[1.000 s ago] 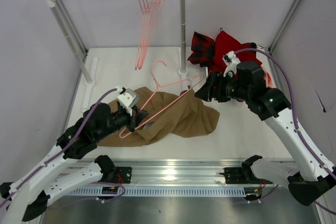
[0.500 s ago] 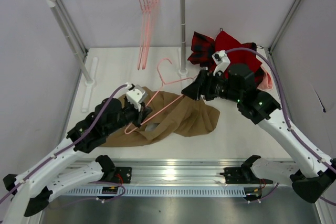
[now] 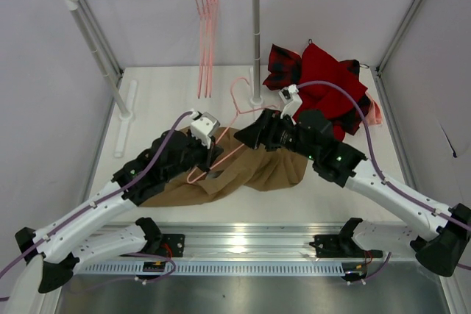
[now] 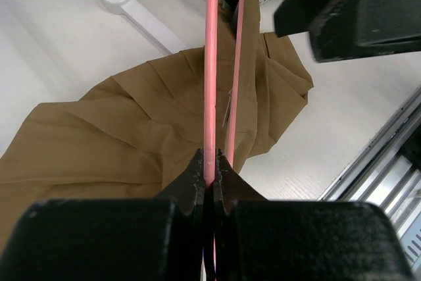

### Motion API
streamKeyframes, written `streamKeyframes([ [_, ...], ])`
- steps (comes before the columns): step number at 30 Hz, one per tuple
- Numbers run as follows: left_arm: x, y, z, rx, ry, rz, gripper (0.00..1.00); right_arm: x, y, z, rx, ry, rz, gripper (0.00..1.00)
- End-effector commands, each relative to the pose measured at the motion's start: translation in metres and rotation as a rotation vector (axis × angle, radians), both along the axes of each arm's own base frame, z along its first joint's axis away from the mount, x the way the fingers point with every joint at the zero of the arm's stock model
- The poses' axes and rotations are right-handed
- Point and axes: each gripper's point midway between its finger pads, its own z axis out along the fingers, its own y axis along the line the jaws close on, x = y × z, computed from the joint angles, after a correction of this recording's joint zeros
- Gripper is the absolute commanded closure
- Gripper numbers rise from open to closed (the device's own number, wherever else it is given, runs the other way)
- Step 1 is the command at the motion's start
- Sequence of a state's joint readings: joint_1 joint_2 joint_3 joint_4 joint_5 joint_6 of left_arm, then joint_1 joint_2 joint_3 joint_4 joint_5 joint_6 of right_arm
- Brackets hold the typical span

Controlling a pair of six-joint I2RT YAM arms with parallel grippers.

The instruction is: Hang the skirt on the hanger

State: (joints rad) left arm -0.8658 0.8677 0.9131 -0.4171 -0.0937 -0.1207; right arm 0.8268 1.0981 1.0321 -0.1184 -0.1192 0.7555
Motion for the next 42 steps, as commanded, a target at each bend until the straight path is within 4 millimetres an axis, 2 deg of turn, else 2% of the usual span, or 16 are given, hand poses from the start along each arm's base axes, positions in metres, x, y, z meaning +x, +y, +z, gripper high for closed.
streamKeyframes([
  [1, 0.006, -0.016, 0.04, -0.135, -0.085, -0.007, 1.0, 0.013, 0.007, 0.039, 0.085, -0.102, -0.056, 0.27],
  [3, 0.006, -0.02, 0.035, -0.123, -0.077, -0.013, 1.0, 0.012, 0.011, 0.047, 0.142, -0.125, -0.062, 0.27],
  [4, 0.006, -0.021, 0.034, -0.122, -0.076, -0.016, 1.0, 0.017, 0.008, 0.048, 0.151, -0.129, -0.109, 0.27],
  [9, 0.0, -0.029, 0.035, -0.135, -0.086, -0.039, 1.0, 0.03, 0.003, 0.033, 0.109, -0.112, -0.204, 0.28],
  [13, 0.0, -0.032, 0.027, -0.111, -0.077, -0.04, 1.0, 0.028, 0.013, 0.034, 0.132, -0.102, -0.191, 0.3],
  [15, -0.002, -0.034, 0.027, -0.113, -0.077, -0.046, 1.0, 0.032, 0.017, 0.024, 0.104, -0.08, -0.214, 0.32],
  [19, -0.003, -0.037, 0.028, -0.124, -0.074, -0.047, 1.0, 0.034, 0.024, 0.021, 0.099, -0.054, -0.229, 0.35],
  [26, 0.0, -0.042, 0.025, -0.118, -0.063, -0.041, 1.0, 0.025, 0.037, 0.011, 0.072, -0.057, -0.22, 0.41],
  [32, 0.001, -0.044, 0.021, -0.123, -0.043, -0.036, 1.0, 0.022, 0.04, 0.01, 0.042, -0.099, -0.23, 0.7],
  [33, 0.001, -0.044, 0.02, -0.124, -0.04, -0.035, 1.0, 0.021, 0.041, 0.01, 0.038, -0.102, -0.228, 0.78],
  [35, 0.0, -0.044, 0.02, -0.126, -0.036, -0.038, 1.0, 0.022, 0.04, 0.003, 0.014, -0.099, -0.24, 0.89],
  [36, -0.001, -0.045, 0.022, -0.132, -0.033, -0.038, 0.99, 0.023, 0.04, 0.0, 0.007, -0.096, -0.242, 0.99],
  [39, -0.003, -0.043, 0.021, -0.136, -0.021, -0.034, 0.95, 0.025, 0.036, -0.005, -0.007, -0.109, -0.256, 1.0],
  [40, -0.004, -0.041, 0.018, -0.128, -0.011, -0.031, 0.89, 0.026, 0.035, -0.004, -0.002, -0.116, -0.264, 1.0],
  [42, -0.008, -0.037, 0.019, -0.132, -0.005, -0.03, 0.84, 0.028, 0.03, -0.004, -0.002, -0.13, -0.287, 1.0],
])
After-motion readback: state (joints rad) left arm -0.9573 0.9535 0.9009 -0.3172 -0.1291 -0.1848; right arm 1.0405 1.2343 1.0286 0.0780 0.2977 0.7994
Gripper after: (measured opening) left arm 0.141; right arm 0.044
